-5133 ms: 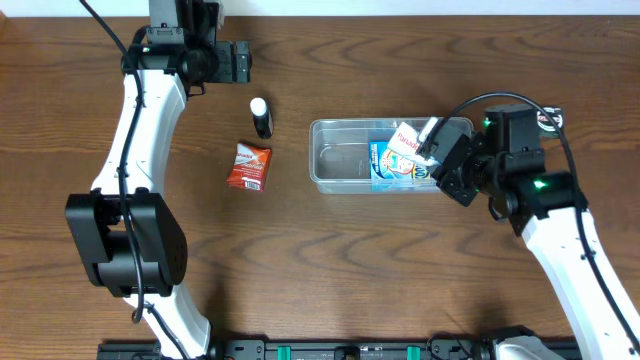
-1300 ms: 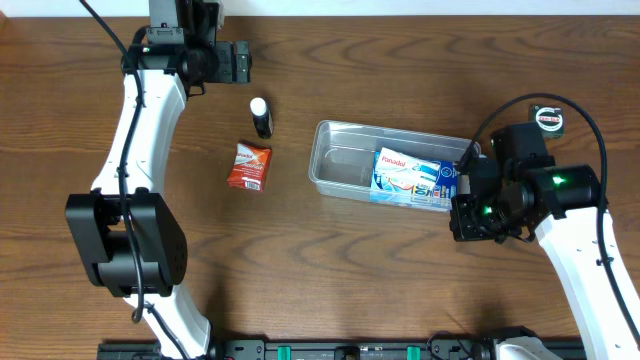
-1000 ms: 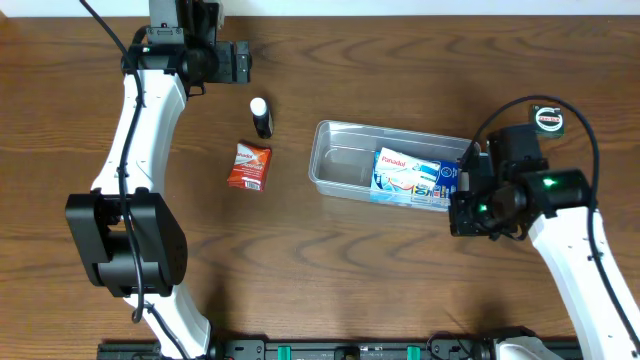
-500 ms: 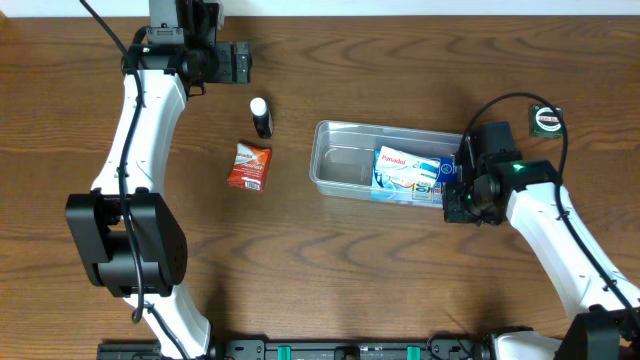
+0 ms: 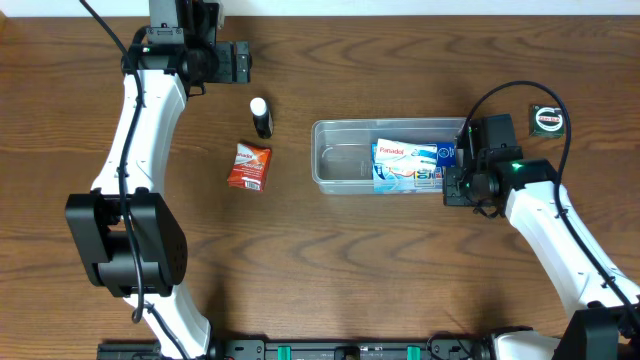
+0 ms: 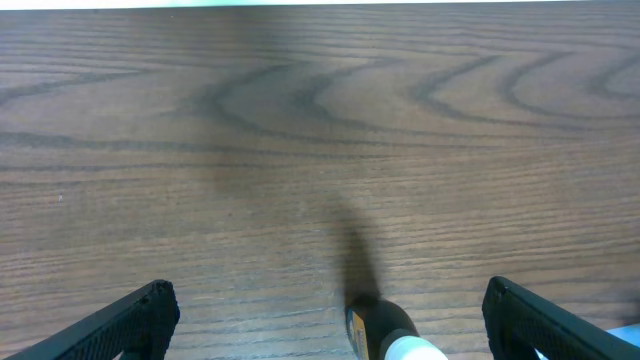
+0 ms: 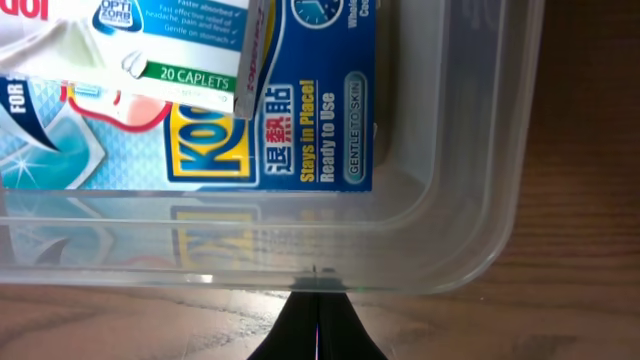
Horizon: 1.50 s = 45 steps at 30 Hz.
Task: Pack container
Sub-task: 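Move the right gripper toward the green Zam-Buk tin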
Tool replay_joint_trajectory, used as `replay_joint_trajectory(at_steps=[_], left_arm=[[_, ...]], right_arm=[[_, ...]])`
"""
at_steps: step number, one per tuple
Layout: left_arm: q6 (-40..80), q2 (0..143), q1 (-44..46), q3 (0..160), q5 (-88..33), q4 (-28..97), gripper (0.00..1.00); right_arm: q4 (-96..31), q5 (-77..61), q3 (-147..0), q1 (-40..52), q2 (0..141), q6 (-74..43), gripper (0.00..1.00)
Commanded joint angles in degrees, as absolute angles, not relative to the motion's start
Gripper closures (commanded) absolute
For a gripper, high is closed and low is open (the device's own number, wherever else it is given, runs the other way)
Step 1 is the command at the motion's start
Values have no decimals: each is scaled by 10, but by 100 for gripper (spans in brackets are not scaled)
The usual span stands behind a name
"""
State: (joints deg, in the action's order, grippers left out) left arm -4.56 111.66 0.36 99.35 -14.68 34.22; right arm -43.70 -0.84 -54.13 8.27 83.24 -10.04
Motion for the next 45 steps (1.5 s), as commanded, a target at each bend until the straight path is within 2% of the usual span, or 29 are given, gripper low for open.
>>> replay_joint_trajectory(at_steps=[1,9,16,21,25,35,36,37,38,39,43,45], left_arm=[[-49,1121,-1,986,-150,342,2],[-49,1121,-1,986,-150,342,2],[-49,1121,-1,986,-149,342,2],[-49,1121,-1,986,-150,342,2],[-49,1121,-1,986,-150,342,2],[-49,1121,-1,986,-149,342,2],[-49,1121,-1,986,-150,342,2],[-49,1121,-1,986,-149,342,2],[-49,1121,-1,986,-149,342,2],[-49,1121,-1,986,-150,342,2],[-49,1121,-1,986,-149,342,2],[-49,1121,-1,986,-150,342,2]], right_arm=[[-450,-72,-542,86,834,-86,99],[-540,-113,-624,83,780,-46,98],[-542,-27,-698,12,739,-42,92],[-501,-12,-701,-69,743,-40,81],[-453,-2,-701,-124,755,-24,83],[-324,-1,-701,-206,855,-20,82],[-310,-2,-701,-213,872,-18,78],[-299,-2,-701,-219,886,-13,71],[-286,-2,-701,-225,903,-6,51],[-273,-2,-701,-230,919,1,36],[-223,-2,-701,-244,976,50,12],[-193,-2,-701,-248,1003,82,8]])
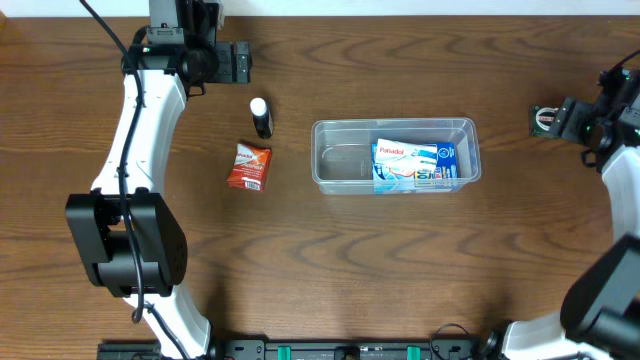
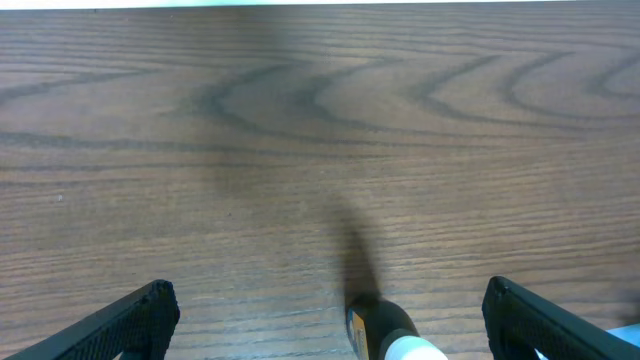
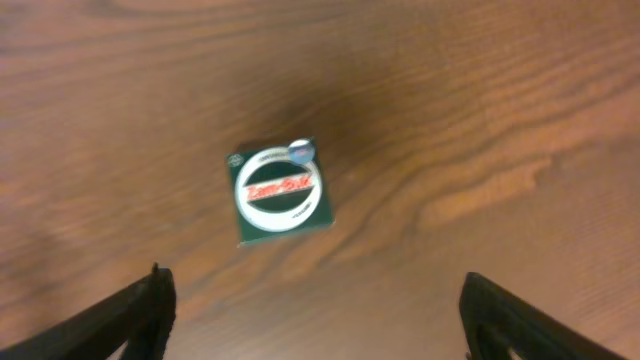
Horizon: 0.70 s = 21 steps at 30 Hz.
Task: Pack container
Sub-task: 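Move the right gripper toward the green Zam-Buk tin, then lower the right gripper onto the Zam-Buk tin and grasp it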
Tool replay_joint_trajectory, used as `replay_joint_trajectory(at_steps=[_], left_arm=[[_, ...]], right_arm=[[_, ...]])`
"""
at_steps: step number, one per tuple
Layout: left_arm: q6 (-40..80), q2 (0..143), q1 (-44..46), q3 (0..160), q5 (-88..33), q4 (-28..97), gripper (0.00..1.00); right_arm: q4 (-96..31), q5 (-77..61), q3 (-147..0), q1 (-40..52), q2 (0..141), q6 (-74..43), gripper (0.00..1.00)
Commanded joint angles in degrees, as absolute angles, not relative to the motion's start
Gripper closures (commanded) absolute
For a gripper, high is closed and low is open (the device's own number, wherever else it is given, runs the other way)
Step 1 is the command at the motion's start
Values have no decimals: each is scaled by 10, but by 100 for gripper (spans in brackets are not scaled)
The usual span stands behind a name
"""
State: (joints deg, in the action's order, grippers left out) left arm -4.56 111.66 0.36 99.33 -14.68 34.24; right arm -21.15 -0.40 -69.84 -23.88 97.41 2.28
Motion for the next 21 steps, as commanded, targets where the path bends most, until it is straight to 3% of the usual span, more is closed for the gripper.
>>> replay_joint_trajectory(at_steps=[1,7,21], left_arm=[[-49,1121,-1,986,-150,342,2],[-49,1121,-1,986,-149,342,2],[-49,1121,-1,986,-150,342,2]], right_arm=[[-182,-3,-701,-249,1013,96,2],[-127,-81,-701,-248,1079,182,1],[-22,-101,-701,-247,1180,190,1]])
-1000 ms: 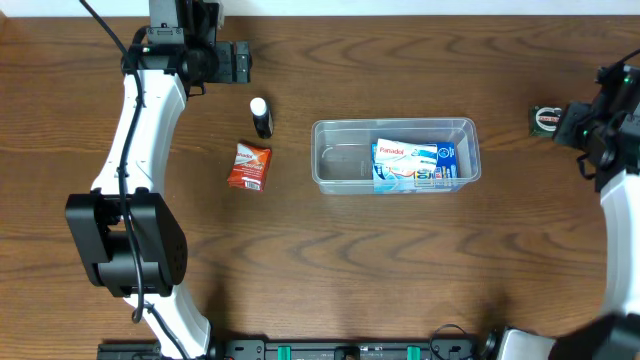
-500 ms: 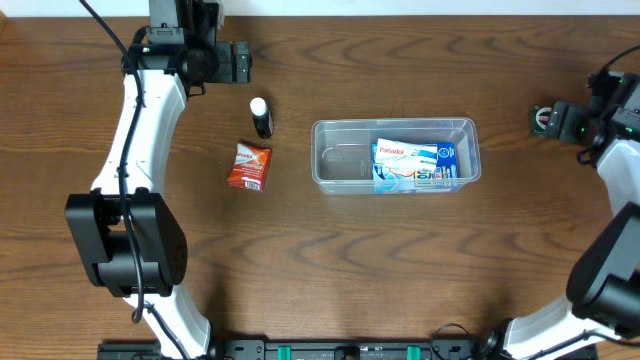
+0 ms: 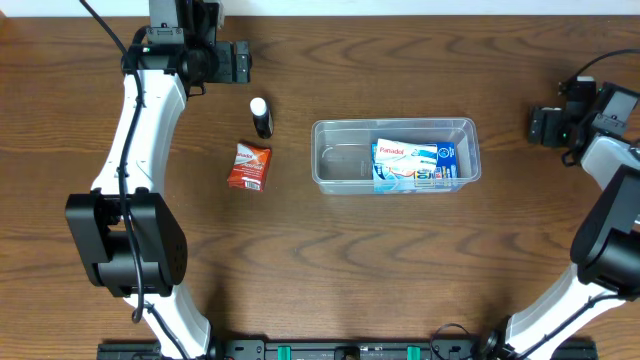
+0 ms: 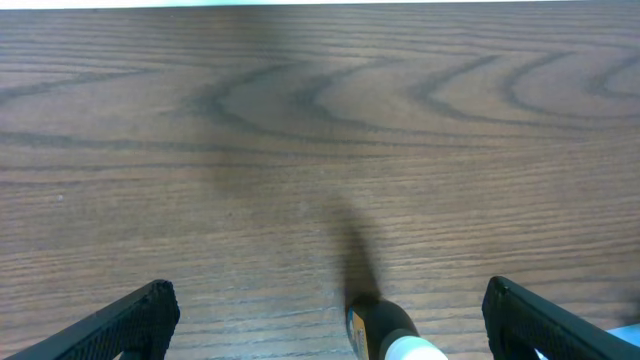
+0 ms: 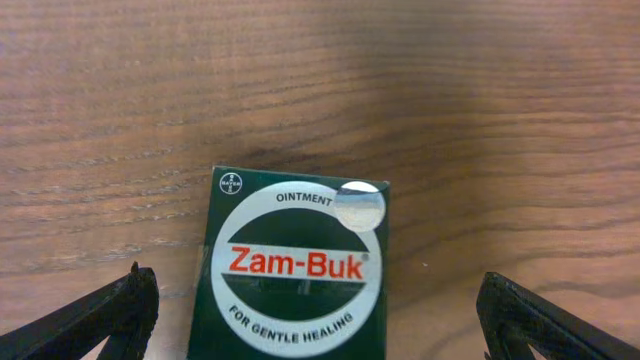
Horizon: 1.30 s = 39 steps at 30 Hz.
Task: Pack container
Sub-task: 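Lower the right gripper onto the Zam-Buk tin and grasp it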
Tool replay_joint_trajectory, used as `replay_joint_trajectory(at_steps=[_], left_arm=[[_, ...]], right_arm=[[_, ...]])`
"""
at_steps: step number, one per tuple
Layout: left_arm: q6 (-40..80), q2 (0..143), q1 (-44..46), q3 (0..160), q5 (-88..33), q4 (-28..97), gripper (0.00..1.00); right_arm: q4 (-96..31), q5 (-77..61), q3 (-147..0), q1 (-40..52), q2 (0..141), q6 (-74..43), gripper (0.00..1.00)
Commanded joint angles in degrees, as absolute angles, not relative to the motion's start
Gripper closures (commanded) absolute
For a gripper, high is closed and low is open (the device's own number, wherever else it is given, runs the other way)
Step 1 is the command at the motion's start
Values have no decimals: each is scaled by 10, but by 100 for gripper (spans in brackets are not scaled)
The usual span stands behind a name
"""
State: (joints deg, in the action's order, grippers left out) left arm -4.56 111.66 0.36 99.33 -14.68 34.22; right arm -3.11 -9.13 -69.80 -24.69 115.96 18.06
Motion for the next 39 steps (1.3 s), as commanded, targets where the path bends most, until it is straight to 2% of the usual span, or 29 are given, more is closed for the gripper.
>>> replay_joint_trajectory(at_steps=[1,12,18,27,33,39], left_arm=[[-49,1121,-1,986,-150,342,2],[-49,1121,-1,986,-149,342,2],[-49,1121,-1,986,-150,342,2],[-49,1121,-1,986,-149,342,2],[-49,1121,-1,986,-150,342,2],[-49,1121,-1,986,-149,342,2]], right_arm=[[-19,-101,-701,-246,1183,187,1],[11,-97,-701,-246,1207,137,2],[13,-97,-701,-244,1223,137,7],[20,-97,-706,-239,1223,111,35],[8,-98,-706,-236,1212,103,46],[-34,-97,-706,-219,1148,103,51]])
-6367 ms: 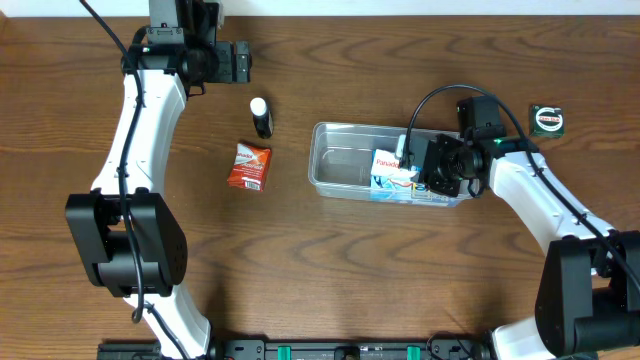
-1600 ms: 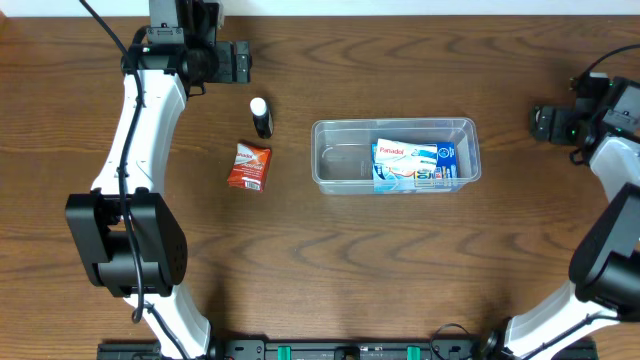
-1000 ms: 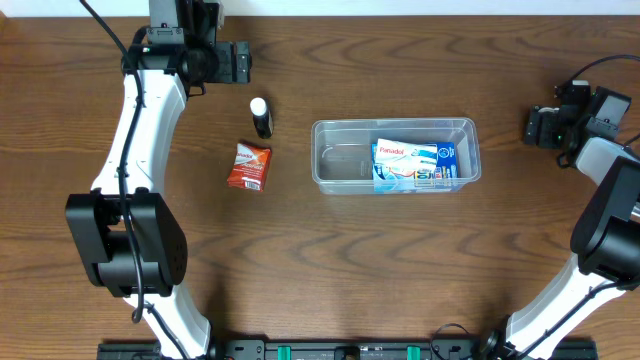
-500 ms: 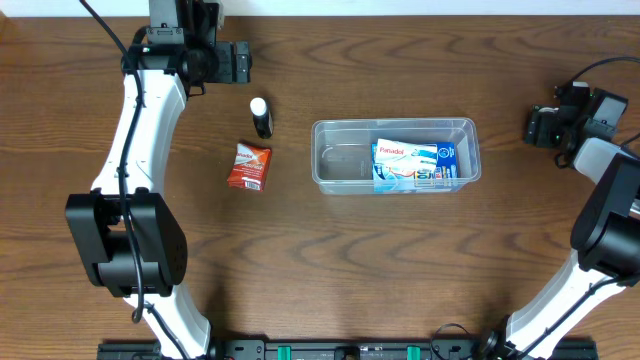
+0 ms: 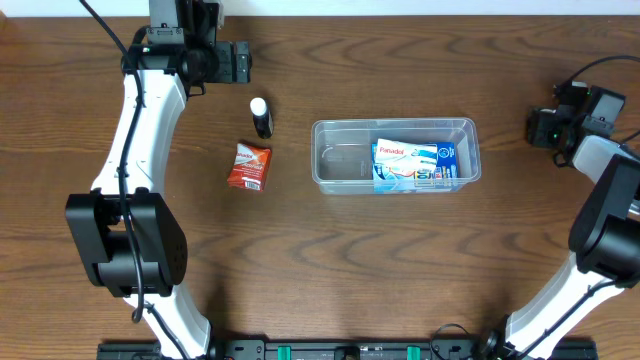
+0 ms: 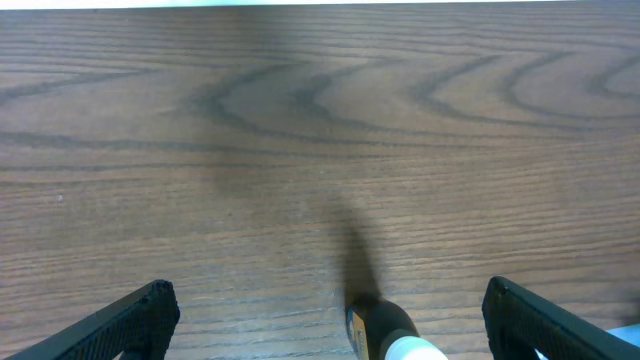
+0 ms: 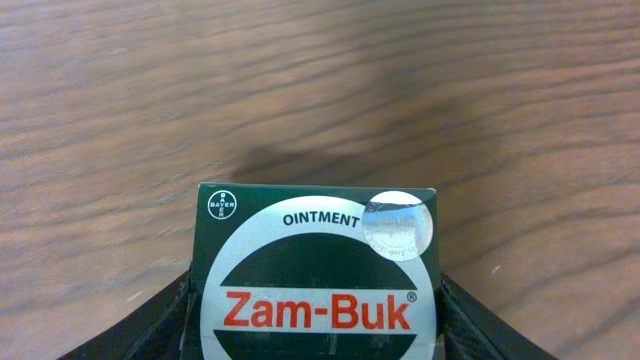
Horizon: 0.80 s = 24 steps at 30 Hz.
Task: Pack container
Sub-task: 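Lower the right gripper onto the Zam-Buk tin and grasp it, then carry the Zam-Buk tin over the container and lower it inside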
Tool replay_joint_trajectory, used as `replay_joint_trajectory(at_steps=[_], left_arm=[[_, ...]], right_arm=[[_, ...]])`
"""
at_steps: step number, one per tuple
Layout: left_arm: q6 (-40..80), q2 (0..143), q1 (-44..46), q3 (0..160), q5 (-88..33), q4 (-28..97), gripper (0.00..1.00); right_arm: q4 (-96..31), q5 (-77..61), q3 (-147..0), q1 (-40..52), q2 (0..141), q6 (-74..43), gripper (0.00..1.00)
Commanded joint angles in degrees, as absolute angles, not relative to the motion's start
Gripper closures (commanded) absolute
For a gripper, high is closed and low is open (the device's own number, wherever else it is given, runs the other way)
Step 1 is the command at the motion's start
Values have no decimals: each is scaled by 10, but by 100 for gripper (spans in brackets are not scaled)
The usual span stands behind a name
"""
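Observation:
A clear plastic container (image 5: 340, 160) sits mid-table, holding a white Panadol box (image 5: 405, 153) on top of a blue box (image 5: 445, 160). At the far right lies a green Zam-Buk ointment box (image 7: 316, 260), with my right gripper (image 5: 545, 127) shut on it; its fingers (image 7: 165, 315) press on both sides. A small dark bottle with a white cap (image 5: 261, 117) and a red packet (image 5: 248, 165) lie left of the container. My left gripper (image 5: 240, 63) is open just behind the bottle (image 6: 392, 335), nothing between its fingers (image 6: 150, 310).
The table's back edge (image 5: 400, 12) runs close behind the left gripper. The right arm's cable (image 5: 590, 65) loops above the green box. Bare wood lies in front of the container.
My right gripper's fingers stood wide apart on either side of the Zam-Buk box; now they are against its sides, and the box fills more of the wrist view. The left arm has not moved.
My right gripper was shut at the container's right end, over the boxes inside. Then it was open high above the Zam-Buk box at the far right, then low with its fingers straddling the box, and now shut on it. The left arm stayed still throughout.

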State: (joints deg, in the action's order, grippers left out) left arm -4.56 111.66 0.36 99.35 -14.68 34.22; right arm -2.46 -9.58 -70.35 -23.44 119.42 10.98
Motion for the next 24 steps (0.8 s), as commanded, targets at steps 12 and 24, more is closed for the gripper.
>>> replay_joint_trajectory(at_steps=[12,24], left_arm=[[-49,1121,-1,986,-149,342,2],[-49,1121,-1,986,-150,342,2]], right_arm=[[-285,-97,-706,-127,884,2,56],[-550,-92,-706,28,756,-103,57]])
